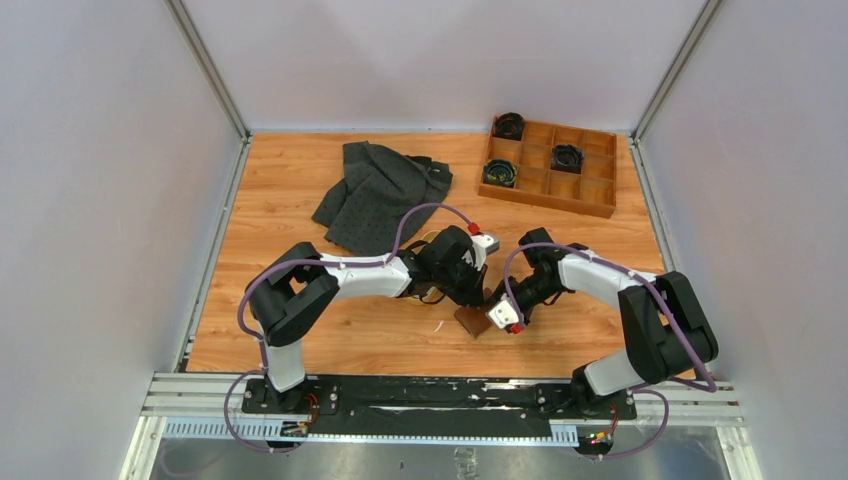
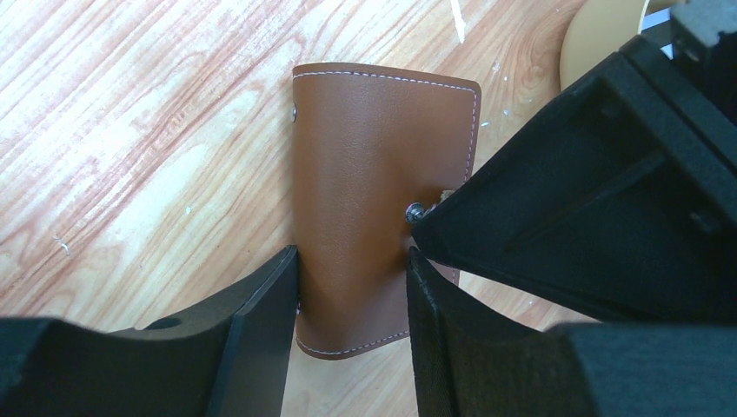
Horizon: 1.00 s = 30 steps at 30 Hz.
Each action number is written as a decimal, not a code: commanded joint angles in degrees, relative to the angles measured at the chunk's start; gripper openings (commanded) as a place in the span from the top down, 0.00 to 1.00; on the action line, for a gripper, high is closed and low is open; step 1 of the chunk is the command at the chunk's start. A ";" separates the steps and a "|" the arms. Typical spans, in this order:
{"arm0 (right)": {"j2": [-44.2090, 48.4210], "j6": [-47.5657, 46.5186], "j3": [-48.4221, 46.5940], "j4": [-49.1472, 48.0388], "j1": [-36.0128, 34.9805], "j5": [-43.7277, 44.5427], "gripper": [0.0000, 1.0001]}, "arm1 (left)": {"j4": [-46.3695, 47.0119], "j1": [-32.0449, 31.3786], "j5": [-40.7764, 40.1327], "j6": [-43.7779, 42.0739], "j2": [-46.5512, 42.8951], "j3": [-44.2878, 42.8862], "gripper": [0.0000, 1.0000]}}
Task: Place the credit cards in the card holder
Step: Close the card holder at the center of the board.
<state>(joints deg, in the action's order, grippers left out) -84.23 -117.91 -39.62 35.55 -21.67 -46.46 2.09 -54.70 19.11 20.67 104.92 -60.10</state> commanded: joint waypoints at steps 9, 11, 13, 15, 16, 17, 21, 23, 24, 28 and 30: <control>-4.11 1.43 2.26 -1.80 -1.78 11.96 0.52 | -2.65 -2.48 2.31 2.52 1.80 0.90 1.00; -4.11 1.53 2.35 -1.80 -1.88 11.99 0.52 | -2.36 -2.39 1.13 3.75 1.48 1.23 1.00; -4.18 1.60 2.33 -1.79 -1.88 11.93 0.52 | -0.20 -2.43 0.22 4.98 0.84 1.84 1.00; -4.19 1.71 2.20 -1.80 -1.88 12.00 0.53 | 1.27 -2.43 -0.95 5.97 -0.16 2.43 1.00; -4.19 1.79 2.18 -1.78 -1.88 12.00 0.53 | 1.78 -2.43 -1.81 6.38 -0.81 2.70 1.00; -4.15 1.88 2.17 -1.80 -1.94 12.05 0.53 | 2.19 -2.43 -2.26 6.56 -1.45 2.99 1.00; -4.27 1.96 2.17 -1.78 -1.97 12.09 0.53 | 2.69 -2.43 -4.60 6.37 -4.48 3.37 0.94; -4.37 1.89 2.17 -1.75 -2.04 12.09 0.53 | 2.68 -2.43 -5.49 6.10 -6.06 3.46 0.90; -4.41 1.89 2.17 -1.79 -2.01 12.14 0.53 | 2.66 -2.43 -5.80 5.95 -6.88 3.49 0.88; -4.46 1.89 2.15 -1.73 -2.23 12.27 0.54 | 2.64 -2.34 -6.96 5.29 -10.03 3.96 0.78; -4.54 1.89 2.09 -1.71 -2.28 12.41 0.54 | 2.61 -2.26 -7.33 4.58 -11.51 4.44 0.76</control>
<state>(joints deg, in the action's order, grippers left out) -85.01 -117.89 -40.14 32.21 -22.85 -46.28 3.92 -56.77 13.47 26.35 97.19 -56.69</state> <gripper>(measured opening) 0.466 0.223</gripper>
